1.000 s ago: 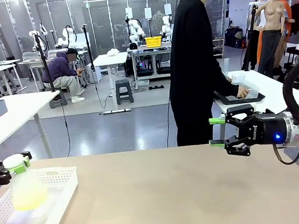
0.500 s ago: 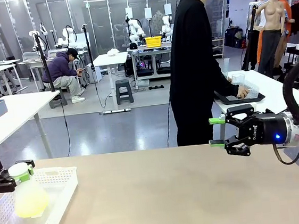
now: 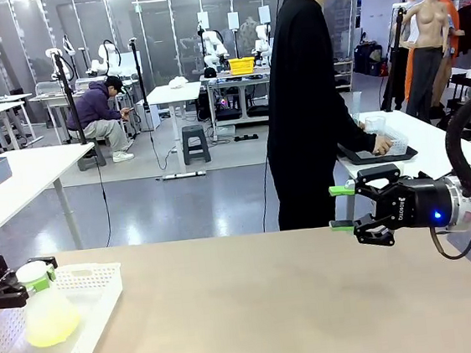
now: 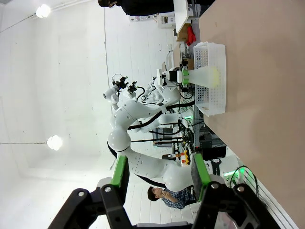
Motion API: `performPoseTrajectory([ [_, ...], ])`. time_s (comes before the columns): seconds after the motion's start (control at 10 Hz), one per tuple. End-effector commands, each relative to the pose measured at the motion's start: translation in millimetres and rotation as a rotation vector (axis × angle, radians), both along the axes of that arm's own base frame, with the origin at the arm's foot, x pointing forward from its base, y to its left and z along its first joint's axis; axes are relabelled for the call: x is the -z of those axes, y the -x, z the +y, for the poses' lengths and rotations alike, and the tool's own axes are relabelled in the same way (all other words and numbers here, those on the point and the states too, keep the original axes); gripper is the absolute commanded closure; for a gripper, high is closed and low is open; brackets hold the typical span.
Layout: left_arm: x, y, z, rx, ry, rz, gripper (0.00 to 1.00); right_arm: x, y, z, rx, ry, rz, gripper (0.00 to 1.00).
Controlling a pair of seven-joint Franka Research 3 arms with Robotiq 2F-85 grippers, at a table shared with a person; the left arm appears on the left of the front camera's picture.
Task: Prepare the solutions needed for the experiment.
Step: When the human places the Big flask in the center of the table, pick up the Big flask and place it in the left Organizing basket.
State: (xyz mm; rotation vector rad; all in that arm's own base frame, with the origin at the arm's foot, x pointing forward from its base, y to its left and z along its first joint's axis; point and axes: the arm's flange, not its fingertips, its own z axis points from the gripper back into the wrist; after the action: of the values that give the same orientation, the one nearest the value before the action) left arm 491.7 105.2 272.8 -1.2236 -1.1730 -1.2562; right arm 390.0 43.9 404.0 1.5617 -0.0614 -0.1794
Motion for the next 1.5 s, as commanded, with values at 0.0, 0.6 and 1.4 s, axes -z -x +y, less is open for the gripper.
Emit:
performPoseTrajectory([
  [0.0,6.2,-5.6,1.4,0.018,-0.044,0.000,0.90,-0.3,4.5,2.6,0.007,-0.015,-0.005,0.33],
  [0.6,7.2,-8.5,8.0,0.032,-0.019,0.028,0.26,-0.3,4.5,2.6,0.007,-0.015,-0.005,0.33],
  [1.4,8.6,-4.0,11.5,-0.002,-0.013,0.016,0.00,-0.3,4.5,2.6,0.007,-0.015,-0.005,0.33],
])
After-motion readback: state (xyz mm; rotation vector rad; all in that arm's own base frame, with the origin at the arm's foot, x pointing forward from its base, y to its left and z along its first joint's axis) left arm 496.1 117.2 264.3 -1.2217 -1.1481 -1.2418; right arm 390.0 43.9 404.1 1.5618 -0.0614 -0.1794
